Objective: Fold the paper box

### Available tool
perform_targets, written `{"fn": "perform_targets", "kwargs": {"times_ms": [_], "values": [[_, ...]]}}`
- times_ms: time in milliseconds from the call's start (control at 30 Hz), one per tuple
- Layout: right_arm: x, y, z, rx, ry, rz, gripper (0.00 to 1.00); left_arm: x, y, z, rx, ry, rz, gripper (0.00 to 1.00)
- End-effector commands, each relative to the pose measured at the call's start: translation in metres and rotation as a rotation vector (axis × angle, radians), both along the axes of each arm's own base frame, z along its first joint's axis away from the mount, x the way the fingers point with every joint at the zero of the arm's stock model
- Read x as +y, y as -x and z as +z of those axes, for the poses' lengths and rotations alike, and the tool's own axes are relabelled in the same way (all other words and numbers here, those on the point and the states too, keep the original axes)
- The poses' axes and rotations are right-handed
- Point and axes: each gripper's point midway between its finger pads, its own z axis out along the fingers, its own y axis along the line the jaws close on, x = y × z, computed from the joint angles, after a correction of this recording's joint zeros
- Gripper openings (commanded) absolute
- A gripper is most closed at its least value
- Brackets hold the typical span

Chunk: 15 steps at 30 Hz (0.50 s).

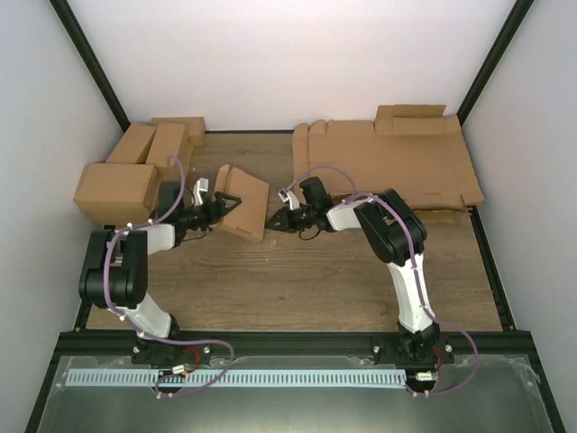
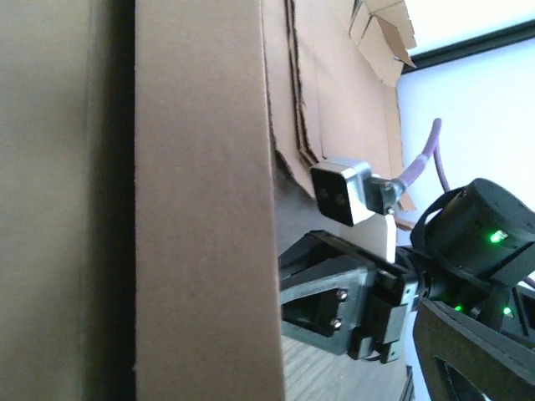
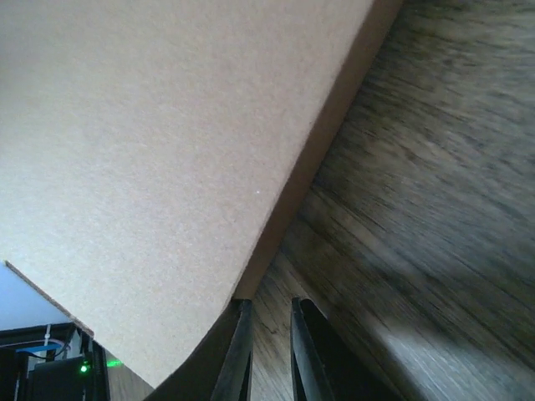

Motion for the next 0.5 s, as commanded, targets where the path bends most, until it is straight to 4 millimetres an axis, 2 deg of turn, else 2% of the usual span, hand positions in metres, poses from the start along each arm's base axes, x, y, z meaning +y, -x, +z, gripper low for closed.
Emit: {"fn": "perform_targets", "kwargs": {"times_ms": [0, 100, 200, 267, 333, 467], "values": [[0.002, 0.0, 0.002, -0.024, 0.021, 0.014, 0.14, -0.013, -0.004, 0.007, -0.044, -0.024, -0.078, 0.85], [0.0, 0.002, 0.004, -0.036, 0.033, 0.014, 0.14, -0.012, -0.01, 0.005, -0.052, -0.142, -0.092, 0.61], [-0.006, 0.006, 0.008, -0.055, 0.046, 0.01, 0.15, -0.019, -0.007, 0.005, -0.041, -0.281, -0.144, 0.48], [-0.013, 0.011, 0.012, -0.079, 0.065, -0.002, 0.17, -0.03, -0.002, 0.009, -0.048, -0.34, -0.196, 0.44], [-0.023, 0.016, 0.019, -0.124, 0.089, -0.012, 0.24, -0.036, 0.007, 0.011, -0.034, -0.401, -0.233, 0.42], [-0.053, 0.03, 0.031, -0.237, 0.165, -0.054, 0.28, -0.049, 0.026, 0.022, -0.045, -0.541, -0.302, 0.42]]}}
